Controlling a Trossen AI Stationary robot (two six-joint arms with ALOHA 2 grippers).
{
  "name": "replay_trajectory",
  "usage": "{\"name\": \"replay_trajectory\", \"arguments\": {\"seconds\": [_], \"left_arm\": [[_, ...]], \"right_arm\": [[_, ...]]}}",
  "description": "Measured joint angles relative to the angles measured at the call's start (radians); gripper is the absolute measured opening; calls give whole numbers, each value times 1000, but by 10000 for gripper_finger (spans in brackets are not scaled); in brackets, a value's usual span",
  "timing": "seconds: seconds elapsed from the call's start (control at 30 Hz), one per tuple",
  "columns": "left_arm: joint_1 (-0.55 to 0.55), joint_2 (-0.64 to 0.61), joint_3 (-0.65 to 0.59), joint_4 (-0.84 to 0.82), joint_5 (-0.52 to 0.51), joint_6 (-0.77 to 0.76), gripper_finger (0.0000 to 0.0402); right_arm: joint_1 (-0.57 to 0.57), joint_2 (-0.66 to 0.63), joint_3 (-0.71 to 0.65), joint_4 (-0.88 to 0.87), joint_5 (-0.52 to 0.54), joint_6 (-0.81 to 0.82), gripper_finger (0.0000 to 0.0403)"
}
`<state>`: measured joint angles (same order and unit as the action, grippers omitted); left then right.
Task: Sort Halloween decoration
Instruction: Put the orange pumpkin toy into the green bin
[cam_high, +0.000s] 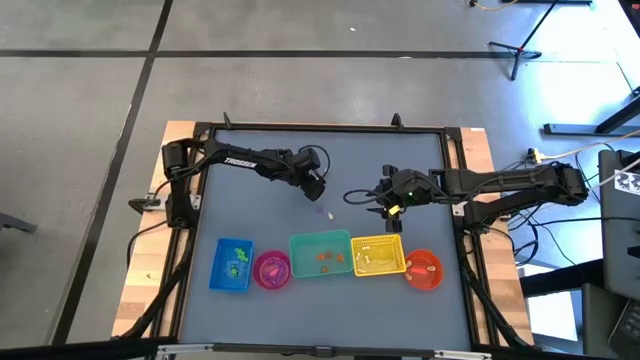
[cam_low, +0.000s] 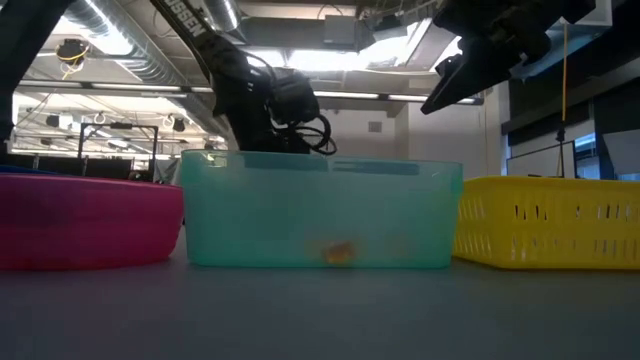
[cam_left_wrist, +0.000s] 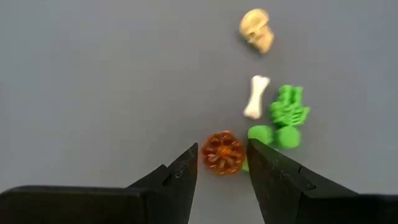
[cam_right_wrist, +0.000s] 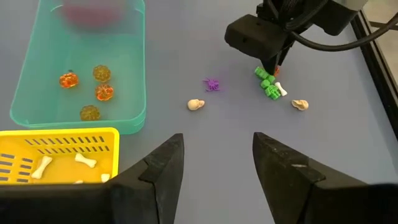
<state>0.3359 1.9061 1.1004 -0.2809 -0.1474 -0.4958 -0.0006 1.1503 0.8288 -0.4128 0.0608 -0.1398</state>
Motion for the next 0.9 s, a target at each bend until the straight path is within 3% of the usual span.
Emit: {"name": "replay_trajectory", "arguments": {"seconds": [0.43, 0.9], "left_arm": [[-2, 6, 0, -24, 8, 0, 129], [-2, 6, -1, -23, 7, 0, 91]], "right_arm": [[0, 0, 0, -1, 0, 0, 189], [0, 0, 0, 0, 0, 0, 189]]}}
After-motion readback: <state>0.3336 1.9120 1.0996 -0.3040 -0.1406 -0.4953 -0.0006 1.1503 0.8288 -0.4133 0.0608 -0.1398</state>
